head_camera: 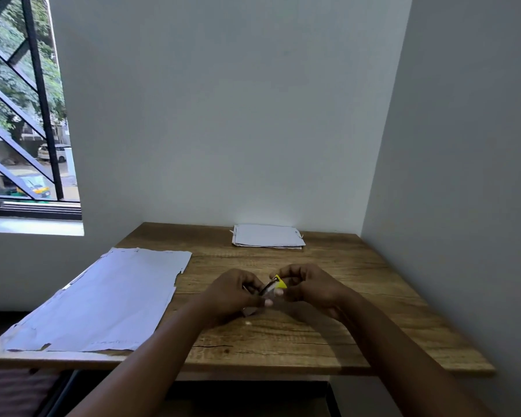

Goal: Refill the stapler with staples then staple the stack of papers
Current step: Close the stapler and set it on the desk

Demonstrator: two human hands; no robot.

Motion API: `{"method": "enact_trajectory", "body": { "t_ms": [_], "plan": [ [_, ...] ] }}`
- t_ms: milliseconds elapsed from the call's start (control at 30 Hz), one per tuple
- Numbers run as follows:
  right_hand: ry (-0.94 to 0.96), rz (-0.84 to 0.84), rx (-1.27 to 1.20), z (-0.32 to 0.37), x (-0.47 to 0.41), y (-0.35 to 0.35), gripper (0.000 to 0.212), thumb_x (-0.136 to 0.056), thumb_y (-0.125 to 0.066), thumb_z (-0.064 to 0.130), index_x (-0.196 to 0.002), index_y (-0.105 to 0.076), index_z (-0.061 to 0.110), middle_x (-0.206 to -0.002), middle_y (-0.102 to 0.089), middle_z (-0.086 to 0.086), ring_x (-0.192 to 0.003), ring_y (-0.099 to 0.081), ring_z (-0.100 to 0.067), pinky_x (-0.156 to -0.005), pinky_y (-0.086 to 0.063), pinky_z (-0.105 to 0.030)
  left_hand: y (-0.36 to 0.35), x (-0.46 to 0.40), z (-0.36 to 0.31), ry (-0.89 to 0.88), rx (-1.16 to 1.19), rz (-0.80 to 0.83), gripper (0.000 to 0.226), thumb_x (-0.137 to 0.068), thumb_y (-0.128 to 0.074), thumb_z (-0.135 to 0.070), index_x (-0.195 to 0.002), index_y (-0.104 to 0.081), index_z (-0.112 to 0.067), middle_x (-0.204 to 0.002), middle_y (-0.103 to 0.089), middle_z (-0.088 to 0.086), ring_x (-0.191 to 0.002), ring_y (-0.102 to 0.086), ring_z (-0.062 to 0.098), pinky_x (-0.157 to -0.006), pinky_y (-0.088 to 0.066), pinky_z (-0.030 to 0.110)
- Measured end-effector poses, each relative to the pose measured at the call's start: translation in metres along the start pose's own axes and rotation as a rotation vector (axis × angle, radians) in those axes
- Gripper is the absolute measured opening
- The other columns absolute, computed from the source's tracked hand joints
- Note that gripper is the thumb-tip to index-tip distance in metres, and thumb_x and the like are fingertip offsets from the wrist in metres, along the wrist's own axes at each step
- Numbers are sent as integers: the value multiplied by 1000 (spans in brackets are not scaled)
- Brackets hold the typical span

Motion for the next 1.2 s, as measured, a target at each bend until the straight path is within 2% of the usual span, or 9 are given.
{"method": "enact_trajectory", "body": {
  "t_ms": [200,333,467,600,700,867,967,1033,1200],
  "plan": [
    [-38,42,222,3,8,16,56,-76,-55,-19,-119,-66,16,-124,-64,0,-94,-60,-14,-67,-53,-18,-11,-4,0,-9,-379,7,34,-69,-82,-43,-98,-69,-32,-98,-62,-13,-93,-58,8,-78,-51,28],
    [-39,-328,417,2,12,55,36,-81,-49,-9,-96,-68,18,-115,-66,-2,-83,-57,-11,-59,-44,-20,-19,-5,-10,24,-550,21,57,-68,-81,-50,-118,-63,-30,-114,-54,-7,-110,-50,13,-96,-49,40],
    [-146,-457,723,-12,18,77,24,-88,-60,3,-106,-69,16,-113,-67,-2,-83,-55,-6,-68,-47,-19,-49,-17,-46,-74,-513,32,59,-80,-72,-39,-135,-49,-30,-133,-51,-3,-126,-44,18,-108,-37,45],
    [-139,-459,977,-15,24,72,16,-87,-67,16,-103,-70,15,-81,-64,6,-63,-52,-2,-59,-42,-14,-107,-35,-75,-115,-499,170,63,-92,-50,-17,-149,-25,-24,-138,-56,5,-131,-48,27,-119,-19,50],
    [-96,-496,1068,-16,29,76,12,-87,-67,16,-97,-70,12,-64,-50,10,-54,-46,-2,-47,-30,-12,-128,-47,-81,-64,-474,118,73,-89,-48,-12,-153,-16,-26,-139,-53,15,-132,-44,36,-114,-30,51],
    [-162,-562,587,-27,29,105,24,-84,-70,8,-107,-69,12,-95,-64,-1,-70,-55,-1,-52,-39,-9,-129,-66,-76,128,-8,-31,56,-89,-49,-10,-142,-37,-21,-130,-56,16,-110,-61,29,-74,-51,34],
    [-271,-586,191,-40,28,112,33,-81,-70,2,-112,-61,12,-93,-61,-4,-71,-63,-12,-43,-47,-18,-131,-77,-66,264,313,-89,50,-86,-53,-8,-134,-45,-14,-122,-59,19,-106,-65,32,-87,-58,40],
    [-292,-640,3,-44,26,119,34,-77,-69,-5,-108,-60,5,-96,-65,-16,-81,-69,-27,-55,-56,-28,-130,-86,-63,257,310,-163,46,-85,-60,-14,-129,-50,-13,-118,-64,19,-106,-66,31,-92,-56,42],
    [-253,-663,-111,-34,-2,140,25,-72,-61,-18,-65,-55,5,-77,-63,-18,-64,-59,-26,-56,-47,-31,-119,-113,-76,157,214,-359,32,-85,-68,-16,-114,-61,-7,-119,-62,14,-106,-62,29,-90,-54,40]
  ]
}}
Point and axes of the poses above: each hand's wrist, its own x-axis away from the middle knuckle, its own y-axis out of the back of the hand, z = x × y, the point moved 7 cm from there along -x, towards the middle knuckle
